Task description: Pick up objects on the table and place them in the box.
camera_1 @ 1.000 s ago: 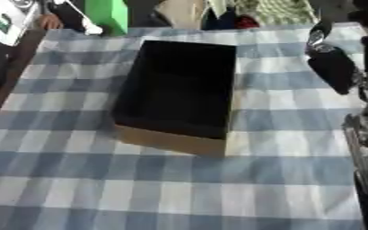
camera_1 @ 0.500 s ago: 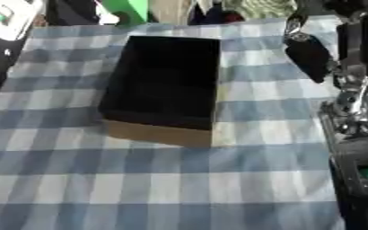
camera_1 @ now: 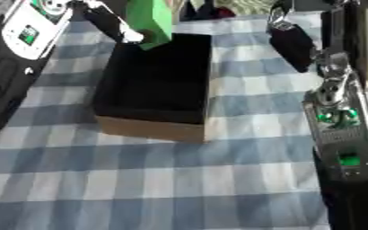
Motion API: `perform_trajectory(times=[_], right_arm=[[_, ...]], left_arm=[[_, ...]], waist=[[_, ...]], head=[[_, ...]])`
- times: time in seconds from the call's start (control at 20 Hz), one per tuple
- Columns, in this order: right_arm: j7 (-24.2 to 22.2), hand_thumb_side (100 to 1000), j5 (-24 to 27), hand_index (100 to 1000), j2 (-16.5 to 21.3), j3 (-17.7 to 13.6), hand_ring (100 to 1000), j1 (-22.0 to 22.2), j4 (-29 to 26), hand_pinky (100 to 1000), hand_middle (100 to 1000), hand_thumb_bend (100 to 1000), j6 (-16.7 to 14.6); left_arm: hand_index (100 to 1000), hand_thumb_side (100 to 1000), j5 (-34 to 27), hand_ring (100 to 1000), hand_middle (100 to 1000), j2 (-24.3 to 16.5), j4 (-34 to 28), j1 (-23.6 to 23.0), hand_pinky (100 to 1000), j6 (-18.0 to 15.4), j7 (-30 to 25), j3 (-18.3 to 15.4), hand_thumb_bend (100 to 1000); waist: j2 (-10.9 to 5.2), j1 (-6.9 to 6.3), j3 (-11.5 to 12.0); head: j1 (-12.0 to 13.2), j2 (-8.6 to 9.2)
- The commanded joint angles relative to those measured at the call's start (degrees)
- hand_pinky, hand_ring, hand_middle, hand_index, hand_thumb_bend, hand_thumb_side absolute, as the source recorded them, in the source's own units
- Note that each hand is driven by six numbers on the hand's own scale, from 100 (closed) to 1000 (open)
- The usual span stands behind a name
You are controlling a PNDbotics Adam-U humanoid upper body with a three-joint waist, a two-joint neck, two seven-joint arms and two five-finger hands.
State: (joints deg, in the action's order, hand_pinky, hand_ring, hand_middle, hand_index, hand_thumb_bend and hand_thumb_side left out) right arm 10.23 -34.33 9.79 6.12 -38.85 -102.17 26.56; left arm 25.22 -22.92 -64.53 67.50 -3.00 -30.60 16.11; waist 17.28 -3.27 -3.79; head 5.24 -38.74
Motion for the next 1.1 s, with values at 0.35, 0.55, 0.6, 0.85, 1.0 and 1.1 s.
perform_trajectory(times=[0.35,0.55,0.6,0.85,1.0,1.1], right_arm=[[-0.2,389,-1.5,905,-0.3,0.1,907,-1.5,-2.3,850,763,100,-0.3],[-0.2,391,-1.7,905,-0.6,0.1,907,-1.7,-2.6,850,763,100,-0.5],[-0.2,391,-1.7,905,-0.7,0.1,907,-1.7,-2.6,850,763,100,-0.4],[-0.1,394,-1.6,906,-0.8,0.0,908,-1.3,-2.8,850,763,100,-0.3],[0.0,396,-1.4,906,-0.7,-0.1,908,-1.2,-2.8,850,763,100,-0.2],[0.1,396,-1.3,906,-0.7,-0.1,908,-1.1,-2.8,850,763,100,-0.2]], left_arm=[[735,100,-2.3,592,435,-0.8,0.9,-0.9,1000,1.2,-2.7,1.2,348],[796,100,-1.7,668,514,-0.7,1.4,-1.5,969,0.0,-5.2,1.4,400],[812,100,-1.5,700,538,-0.7,1.4,-1.6,952,-0.9,-5.8,1.3,408],[891,255,-0.1,780,648,-0.6,0.9,-1.5,884,-6.5,-6.5,0.7,595],[922,361,2.0,800,692,-0.7,1.0,-1.7,819,-9.0,-5.4,0.4,668],[926,371,3.7,805,703,-0.7,1.3,-1.8,813,-10.1,-4.5,0.2,674]], waist=[[-1.21,0.19,0.6],[-1.18,0.23,0.6],[-1.17,0.25,0.6],[-1.16,0.33,0.7],[-1.19,0.36,0.8],[-1.25,0.39,0.8]], head=[[-0.9,-1.31],[-1.0,-1.22],[-1.0,-1.21],[-0.7,-1.07],[-0.7,-0.97],[-0.6,-0.96]])
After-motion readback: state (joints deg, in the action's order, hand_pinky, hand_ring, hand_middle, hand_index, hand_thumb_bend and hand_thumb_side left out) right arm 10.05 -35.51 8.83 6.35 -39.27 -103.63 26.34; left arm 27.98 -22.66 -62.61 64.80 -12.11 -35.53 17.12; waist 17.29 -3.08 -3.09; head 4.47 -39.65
